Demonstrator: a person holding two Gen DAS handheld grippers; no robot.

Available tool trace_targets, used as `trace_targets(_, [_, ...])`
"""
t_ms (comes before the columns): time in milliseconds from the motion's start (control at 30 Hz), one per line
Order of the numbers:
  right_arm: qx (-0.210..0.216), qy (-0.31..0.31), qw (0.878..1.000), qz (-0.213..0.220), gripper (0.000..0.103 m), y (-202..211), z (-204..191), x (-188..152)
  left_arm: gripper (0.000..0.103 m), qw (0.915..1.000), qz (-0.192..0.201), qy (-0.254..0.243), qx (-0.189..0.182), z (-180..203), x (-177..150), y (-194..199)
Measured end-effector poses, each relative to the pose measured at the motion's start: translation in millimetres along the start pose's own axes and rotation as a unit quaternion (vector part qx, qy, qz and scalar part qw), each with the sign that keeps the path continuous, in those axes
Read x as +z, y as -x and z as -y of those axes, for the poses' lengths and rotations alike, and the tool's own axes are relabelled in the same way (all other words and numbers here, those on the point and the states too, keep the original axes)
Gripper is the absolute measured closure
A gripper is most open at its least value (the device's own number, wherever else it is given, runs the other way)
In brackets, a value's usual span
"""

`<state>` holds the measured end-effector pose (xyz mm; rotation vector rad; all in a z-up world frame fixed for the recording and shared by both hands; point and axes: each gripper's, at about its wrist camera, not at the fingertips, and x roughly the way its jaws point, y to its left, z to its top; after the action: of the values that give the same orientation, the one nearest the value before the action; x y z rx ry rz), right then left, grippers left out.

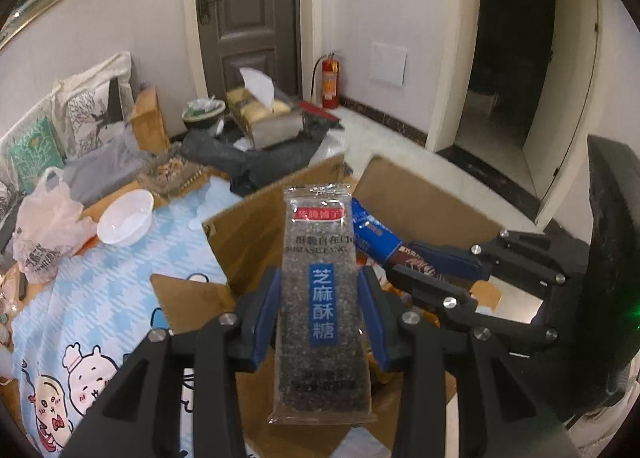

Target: Organize snacks

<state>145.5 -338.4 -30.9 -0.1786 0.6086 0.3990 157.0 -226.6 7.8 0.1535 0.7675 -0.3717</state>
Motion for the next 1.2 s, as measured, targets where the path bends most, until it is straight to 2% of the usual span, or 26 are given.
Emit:
trace_targets(200, [0.006, 0.004, 1.000, -0.021, 0.090, -23, 0, -1, 0.066, 0.9995, -0.031, 0.000, -0.003, -7, -1, -24])
trace_targets(433, [-0.001, 0.004, 1.000, -0.029, 0.088, -28, -2, -1, 0.063, 0.9996, -0.028, -0.004, -0.004, -10, -2, -23])
trace_targets(500, [-0.003, 0.004, 1.000, -0.028, 0.086, -27, -2, -1, 0.054, 0.9999, -0.016, -0.006, 0.000, -11, -3, -16])
trace_targets(633, [-0.013, 0.007, 1.000, -0.023, 0.081, -19, -7, 3, 0.048, 1.0000, 0.007, -0.001, -0.004, -15, -4, 4])
trace_targets(733, [-0.019, 0.011, 1.000, -0.018, 0.080, -11, -12, 6, 0.041, 0.9996, 0.028, 0.001, 0.006, -21, -9, 24])
trace_targets(833, [-0.022, 0.014, 1.000, -0.007, 0.078, 0, -20, 10, 0.032, 0.9980, 0.059, 0.010, 0.018, -29, -17, 53])
trace_targets(900, [-0.021, 0.016, 1.000, 0.005, 0.077, 10, -27, 14, 0.021, 0.9961, 0.082, 0.018, 0.028, -34, -24, 73])
trace_targets(933, [-0.020, 0.016, 1.000, 0.012, 0.075, 15, -30, 15, 0.020, 0.9949, 0.093, 0.022, 0.034, -37, -27, 83])
trace_targets(1033, [-0.009, 0.013, 0.999, 0.044, 0.069, 34, -43, 20, 0.015, 0.9893, 0.129, 0.038, 0.057, -46, -42, 113])
trace_targets(1100, [0.007, 0.010, 0.997, 0.072, 0.065, 47, -50, 23, 0.005, 0.9828, 0.153, 0.055, 0.086, -53, -56, 132])
trace_targets(1200, [0.029, 0.000, 0.993, 0.118, 0.046, 66, -61, 22, 0.001, 0.9682, 0.188, 0.077, 0.146, -61, -78, 154])
